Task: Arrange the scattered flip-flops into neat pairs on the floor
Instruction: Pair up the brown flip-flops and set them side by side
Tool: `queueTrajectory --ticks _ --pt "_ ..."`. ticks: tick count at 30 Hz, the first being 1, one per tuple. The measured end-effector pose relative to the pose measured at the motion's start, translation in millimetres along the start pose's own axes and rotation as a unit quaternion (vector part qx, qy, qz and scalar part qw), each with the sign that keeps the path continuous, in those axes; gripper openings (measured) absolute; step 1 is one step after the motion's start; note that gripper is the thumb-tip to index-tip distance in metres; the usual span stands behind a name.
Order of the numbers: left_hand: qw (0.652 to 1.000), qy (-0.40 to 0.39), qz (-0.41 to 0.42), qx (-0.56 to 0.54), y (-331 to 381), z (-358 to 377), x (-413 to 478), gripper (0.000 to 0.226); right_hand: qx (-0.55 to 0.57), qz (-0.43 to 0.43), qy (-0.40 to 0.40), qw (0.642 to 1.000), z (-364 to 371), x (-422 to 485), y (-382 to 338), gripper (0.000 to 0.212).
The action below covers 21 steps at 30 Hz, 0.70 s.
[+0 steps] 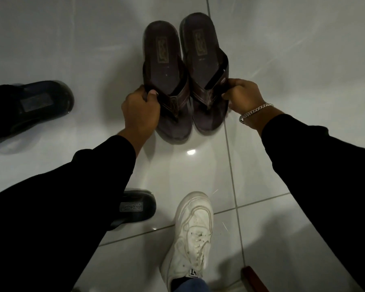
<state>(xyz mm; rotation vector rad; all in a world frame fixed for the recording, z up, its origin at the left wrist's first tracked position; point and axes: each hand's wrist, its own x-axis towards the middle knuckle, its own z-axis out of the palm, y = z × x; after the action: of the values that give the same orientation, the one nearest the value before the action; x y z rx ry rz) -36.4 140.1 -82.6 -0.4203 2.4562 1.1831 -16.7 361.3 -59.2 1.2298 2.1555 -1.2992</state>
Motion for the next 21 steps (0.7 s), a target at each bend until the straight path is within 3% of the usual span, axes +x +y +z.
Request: queueTrajectory --ticks 10,14,17,19,21 --pt "0.994 0.016 -0.076 -0.071 6 -14 7 0.034 -0.054 -0.045 -0.019 0.997 10 8 -6 0.033" --pt "0.983 -0.012 -0.109 -0.147 3 -23 3 0.037 -0.081 -0.040 -0.019 0.996 19 -3 -13 0.043" --pt "0.972 -0.048 -0.129 -0.193 -12 -37 5 0.048 -0.068 -0.013 0.012 0.998 30 -16 -15 0.053" --pt "0.979 -0.051 -0.106 -0.167 -23 -52 2 0.039 -0.054 0.012 0.059 0.997 38 -29 -15 0.064" --pt "0.985 -0.039 -0.093 -0.136 -29 -73 -4 0.027 -0.063 -0.024 0.125 0.990 50 -56 -12 0.063"
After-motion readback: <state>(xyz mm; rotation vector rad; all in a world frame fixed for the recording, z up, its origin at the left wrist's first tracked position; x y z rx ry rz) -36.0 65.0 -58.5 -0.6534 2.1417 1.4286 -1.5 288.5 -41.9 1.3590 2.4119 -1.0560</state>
